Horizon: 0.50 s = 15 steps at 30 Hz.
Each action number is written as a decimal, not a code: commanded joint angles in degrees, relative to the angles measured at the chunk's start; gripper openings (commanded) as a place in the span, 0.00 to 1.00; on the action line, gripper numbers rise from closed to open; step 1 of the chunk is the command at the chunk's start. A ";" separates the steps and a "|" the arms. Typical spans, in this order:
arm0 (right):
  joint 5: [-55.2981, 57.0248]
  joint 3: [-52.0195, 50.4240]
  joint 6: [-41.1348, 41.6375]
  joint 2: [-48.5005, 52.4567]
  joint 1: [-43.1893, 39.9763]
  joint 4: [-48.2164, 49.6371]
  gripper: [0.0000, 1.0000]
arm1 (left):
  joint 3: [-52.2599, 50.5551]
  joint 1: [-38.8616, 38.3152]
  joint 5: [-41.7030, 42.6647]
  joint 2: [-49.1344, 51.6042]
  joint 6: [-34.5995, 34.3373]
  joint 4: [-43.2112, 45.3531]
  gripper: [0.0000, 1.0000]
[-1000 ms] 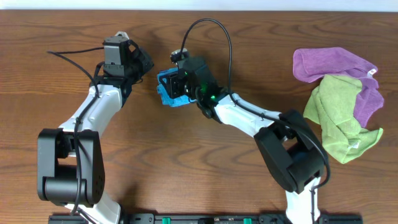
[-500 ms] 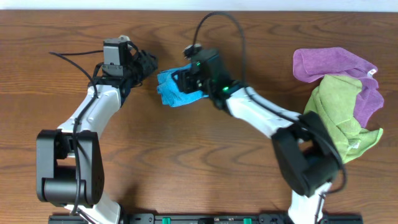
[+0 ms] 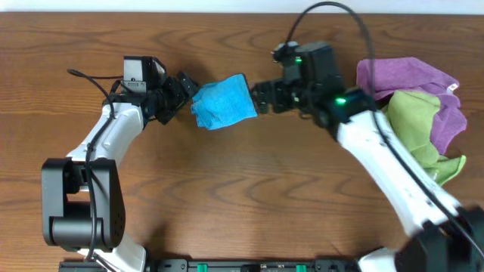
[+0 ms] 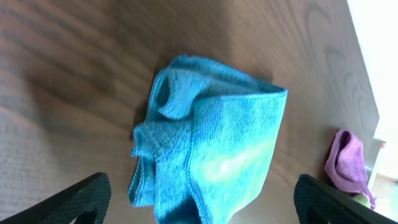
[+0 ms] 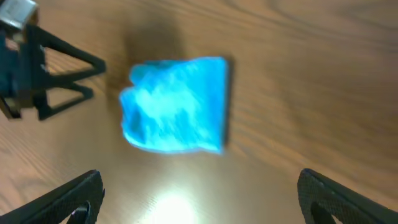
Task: Fold the cloth
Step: 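Release the folded cloth with the right gripper and retract right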
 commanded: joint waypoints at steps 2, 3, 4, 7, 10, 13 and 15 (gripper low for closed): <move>1.44 0.46 -5.99 -4.68 -4.76 -7.10 0.99 | 1.31 0.04 1.95 -1.53 -0.35 -2.21 0.95; 1.44 0.39 -6.40 -5.57 -5.79 -8.74 0.99 | 1.22 -0.04 1.92 -1.44 -0.76 -2.78 0.95; 1.44 0.26 -7.04 -6.62 -6.97 -10.25 0.99 | 1.05 -0.17 1.95 -1.36 -1.07 -3.06 0.95; 1.44 -1.38 -8.37 -10.29 -9.84 -11.56 0.99 | 0.09 -0.92 2.10 -1.11 -1.90 -3.10 0.95; 1.42 -4.76 -8.66 -14.91 -11.96 -11.54 0.99 | -0.79 -1.81 2.19 -0.72 -2.45 -3.13 0.95; 1.42 -10.10 -8.66 -20.57 -13.51 -11.56 0.99 | -1.57 -2.56 2.16 -0.50 -2.89 -3.10 0.95; 1.42 -14.29 -8.63 -24.79 -14.29 -11.54 0.99 | -2.10 -2.97 2.14 -0.50 -3.28 -3.06 0.95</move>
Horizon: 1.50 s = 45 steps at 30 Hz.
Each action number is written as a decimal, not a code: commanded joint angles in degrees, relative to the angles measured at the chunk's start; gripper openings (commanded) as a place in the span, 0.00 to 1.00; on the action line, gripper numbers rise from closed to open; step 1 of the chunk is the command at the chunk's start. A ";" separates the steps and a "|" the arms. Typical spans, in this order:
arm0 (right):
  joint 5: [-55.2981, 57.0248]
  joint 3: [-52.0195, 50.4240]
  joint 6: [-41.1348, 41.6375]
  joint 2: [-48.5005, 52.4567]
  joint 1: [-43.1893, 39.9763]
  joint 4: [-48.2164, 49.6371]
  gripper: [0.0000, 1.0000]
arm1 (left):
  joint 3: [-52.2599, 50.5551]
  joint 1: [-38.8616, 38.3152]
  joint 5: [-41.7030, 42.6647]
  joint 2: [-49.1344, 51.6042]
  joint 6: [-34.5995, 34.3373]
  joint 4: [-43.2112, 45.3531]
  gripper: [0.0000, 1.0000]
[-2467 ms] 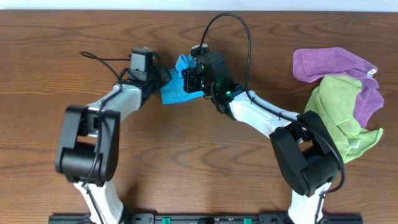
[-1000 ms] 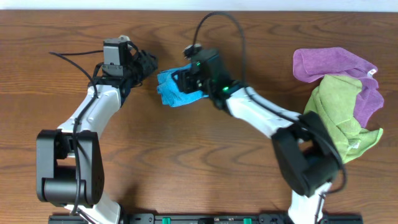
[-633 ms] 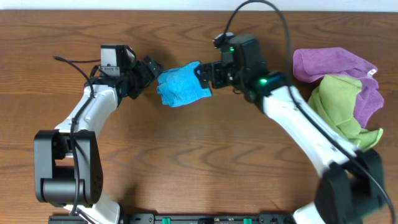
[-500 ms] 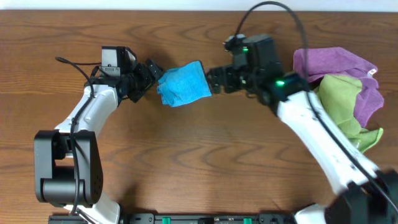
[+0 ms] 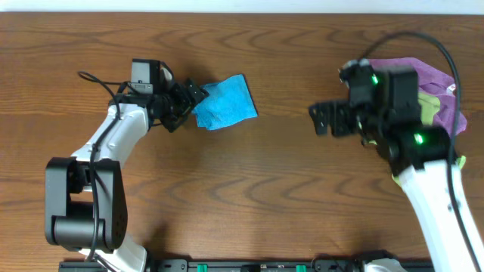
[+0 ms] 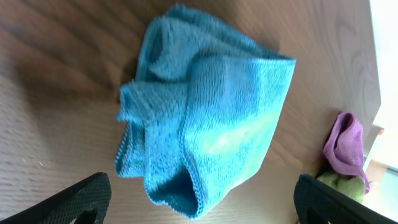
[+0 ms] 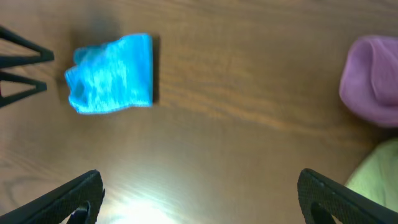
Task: Fold the cloth
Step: 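Release the folded cloth with the right gripper and retract right, then carry the folded blue cloth to the far left with the left gripper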
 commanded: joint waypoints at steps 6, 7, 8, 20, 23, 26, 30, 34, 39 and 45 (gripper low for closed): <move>0.13 -17.94 1.22 -19.87 -3.02 -0.39 0.99 | -3.39 -1.33 0.42 -0.44 -1.55 -0.37 0.95; 0.13 -19.89 2.23 -22.71 -3.21 -0.76 0.99 | -3.72 -1.31 0.42 -0.42 -1.53 -0.39 0.95; 0.15 -21.27 2.93 -24.76 -3.26 -1.18 0.99 | -4.09 -1.31 0.33 -0.42 -1.55 -0.26 0.95; 0.15 -27.43 9.75 -37.31 -3.23 -5.81 0.99 | -8.17 -1.33 -0.04 -0.42 -4.00 4.57 0.95; 0.15 -27.43 9.73 -37.31 -3.23 -5.84 0.99 | -9.42 -1.33 -0.24 -0.42 -5.57 7.91 0.95; 0.13 -27.43 9.68 -37.31 -3.21 -5.86 0.99 | -10.43 -1.33 -0.66 -0.42 -7.08 10.97 0.95; 0.17 -27.43 9.68 -37.31 -3.23 -5.95 0.99 | -11.13 -1.44 -1.99 -0.28 -7.98 12.72 0.95; 0.17 -27.43 9.68 -37.31 -3.23 -5.88 0.99 | -11.13 -1.95 -1.92 1.77 -9.14 14.43 0.95; 0.15 -27.43 9.66 -37.31 -3.21 -5.99 0.99 | -11.13 -2.73 -1.25 4.63 -10.97 17.64 0.95; 0.15 -27.43 9.66 -37.31 -3.23 -5.99 0.99 | -11.13 -4.70 -2.32 6.56 -11.82 22.36 0.98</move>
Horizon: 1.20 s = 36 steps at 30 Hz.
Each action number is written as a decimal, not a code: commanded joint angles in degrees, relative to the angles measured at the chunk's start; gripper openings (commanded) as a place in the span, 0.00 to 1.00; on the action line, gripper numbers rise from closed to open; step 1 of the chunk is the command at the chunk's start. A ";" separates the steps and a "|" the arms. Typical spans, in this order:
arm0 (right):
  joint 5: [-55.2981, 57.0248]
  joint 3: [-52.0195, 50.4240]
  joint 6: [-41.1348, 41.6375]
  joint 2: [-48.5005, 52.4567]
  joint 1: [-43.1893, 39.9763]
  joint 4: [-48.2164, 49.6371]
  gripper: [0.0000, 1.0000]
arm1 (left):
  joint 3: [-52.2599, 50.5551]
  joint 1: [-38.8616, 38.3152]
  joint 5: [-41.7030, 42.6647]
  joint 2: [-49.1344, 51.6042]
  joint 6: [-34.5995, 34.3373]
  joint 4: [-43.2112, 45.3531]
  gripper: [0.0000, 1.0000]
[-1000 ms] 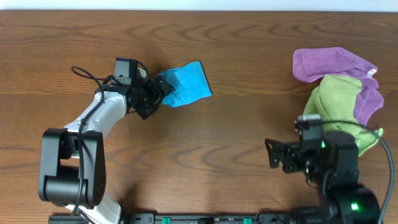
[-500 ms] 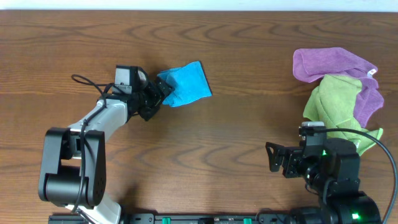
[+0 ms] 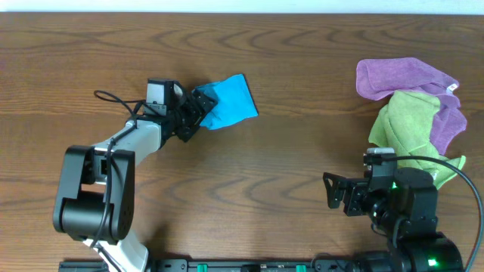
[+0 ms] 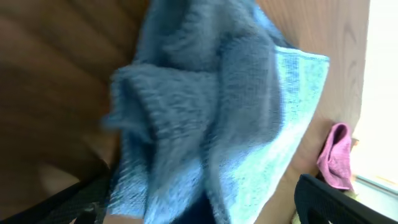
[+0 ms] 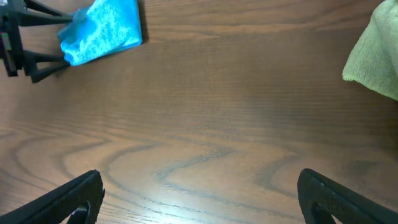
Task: Fold the cloth
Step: 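Carry the folded blue cloth to the far left with the left gripper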
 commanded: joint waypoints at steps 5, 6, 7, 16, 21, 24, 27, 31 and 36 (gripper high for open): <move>0.17 -0.35 0.83 -0.24 -0.57 -0.02 0.99 | -0.33 -3.04 -2.51 6.25 -1.90 5.42 0.63; 0.17 -0.35 0.83 -0.24 -0.57 -0.02 0.99 | -0.33 -3.26 -2.29 6.88 -1.92 6.62 0.40; 0.15 -0.35 0.83 -0.24 -0.57 -0.02 0.99 | -0.33 -3.28 -2.25 7.10 -1.92 7.45 0.14; 0.15 -0.35 0.83 -0.24 -0.57 -0.02 0.99 | 6.91 1.33 -2.71 5.20 -1.86 17.14 0.06; 0.15 -0.35 0.81 -0.24 -0.57 -0.02 0.99 | 16.57 5.42 -5.64 5.11 -1.88 13.92 0.06; 0.15 -0.35 0.83 -0.24 -0.57 -0.02 0.99 | 22.10 6.82 -12.20 5.11 -1.64 7.85 0.06; 0.17 -0.35 0.83 -0.24 -0.57 0.00 0.99 | 24.68 7.37 -19.10 5.11 -1.44 5.33 0.06; 0.17 -0.35 0.81 -0.24 -0.57 -0.02 0.99 | 24.90 7.39 -26.71 5.16 -1.36 5.27 0.06; 0.17 -0.35 0.81 -0.24 -0.57 -0.02 1.00 | 24.90 8.52 -31.95 5.18 1.86 5.29 0.06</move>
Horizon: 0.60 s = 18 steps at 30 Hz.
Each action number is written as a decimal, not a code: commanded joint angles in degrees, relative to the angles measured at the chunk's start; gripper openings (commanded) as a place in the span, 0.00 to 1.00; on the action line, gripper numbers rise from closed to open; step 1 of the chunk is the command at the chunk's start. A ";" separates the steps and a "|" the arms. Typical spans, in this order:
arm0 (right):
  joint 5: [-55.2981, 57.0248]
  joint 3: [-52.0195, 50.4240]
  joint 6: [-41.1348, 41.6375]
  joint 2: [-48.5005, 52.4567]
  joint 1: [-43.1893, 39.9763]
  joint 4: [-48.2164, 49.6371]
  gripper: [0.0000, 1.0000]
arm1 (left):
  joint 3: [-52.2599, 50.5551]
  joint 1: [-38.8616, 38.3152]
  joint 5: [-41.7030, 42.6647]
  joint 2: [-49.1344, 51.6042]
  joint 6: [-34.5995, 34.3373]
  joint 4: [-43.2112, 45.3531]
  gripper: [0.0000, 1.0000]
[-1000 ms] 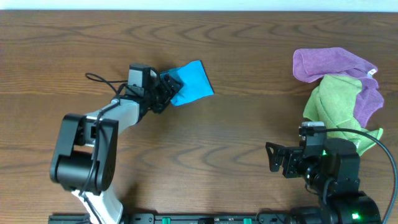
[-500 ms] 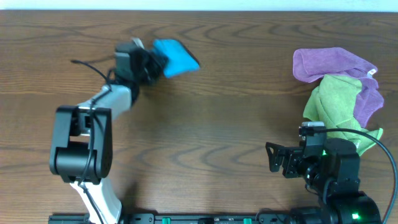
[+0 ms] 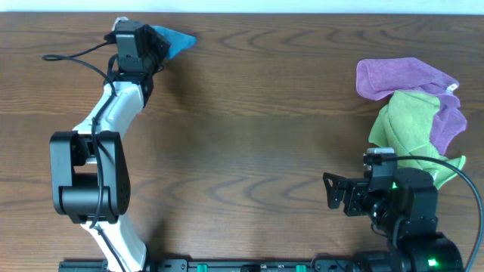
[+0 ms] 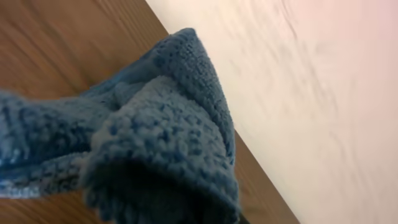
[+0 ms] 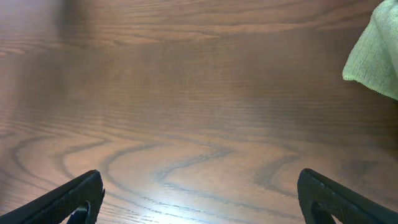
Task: Fold the cloth
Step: 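Carry the folded blue cloth to the far left with the left gripper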
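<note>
The blue cloth (image 3: 175, 38) is bunched up at the far left of the table, close to the back edge. My left gripper (image 3: 151, 47) is right against it and shut on it. In the left wrist view the blue cloth (image 4: 155, 137) fills the lower left and hides the fingers. My right gripper (image 3: 333, 195) is drawn back near the front right, far from the cloth. It stands open over bare wood (image 5: 199, 199), with nothing between its fingers.
A purple cloth (image 3: 404, 75) and a green cloth (image 3: 408, 132) lie heaped at the right side of the table. A corner of the green cloth (image 5: 376, 56) shows in the right wrist view. The table's back edge (image 3: 302, 12) runs just behind the blue cloth.
My left gripper has moved from the middle left of the table to the far left back edge, and the blue cloth has come with it. The right arm has not moved.
Both grippers stood open on either side of the blue cloth at mid-table. Then the right one was off to the right and the left one nearer the cloth. Later the right arm was at the front right and the left jaws around the cloth. Now the cloth is at the back left edge.
</note>
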 commanded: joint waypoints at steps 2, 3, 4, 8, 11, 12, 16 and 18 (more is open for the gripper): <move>0.17 -0.33 0.83 -0.24 -0.57 0.00 0.99 | 1.16 1.95 -6.88 -1.33 4.09 0.04 0.06; 0.17 -0.33 0.83 -0.24 -0.57 0.00 0.99 | 1.16 2.60 -7.52 -1.33 4.70 0.02 0.06; 0.15 -0.33 0.81 -0.24 -0.57 0.00 0.99 | 1.14 3.15 -7.80 -1.33 5.27 0.02 0.06; 0.15 -0.33 0.81 -0.24 -0.57 0.00 0.99 | 1.14 5.18 -8.11 -0.96 6.84 0.02 0.06; 0.15 -0.33 0.81 -0.24 -0.57 0.00 0.99 | 1.14 5.57 -7.96 0.26 6.84 -0.61 0.06; 0.17 -0.33 0.83 -0.24 -0.57 0.00 0.99 | 1.14 5.53 -7.98 0.81 6.82 -0.98 0.06; 0.15 -0.33 0.83 -0.24 -0.57 0.00 0.99 | 1.14 5.51 -8.15 2.43 6.80 -1.95 0.06; 0.17 -0.33 0.83 -0.24 -0.57 0.00 0.99 | 1.14 5.51 -8.33 2.47 6.80 -2.89 0.06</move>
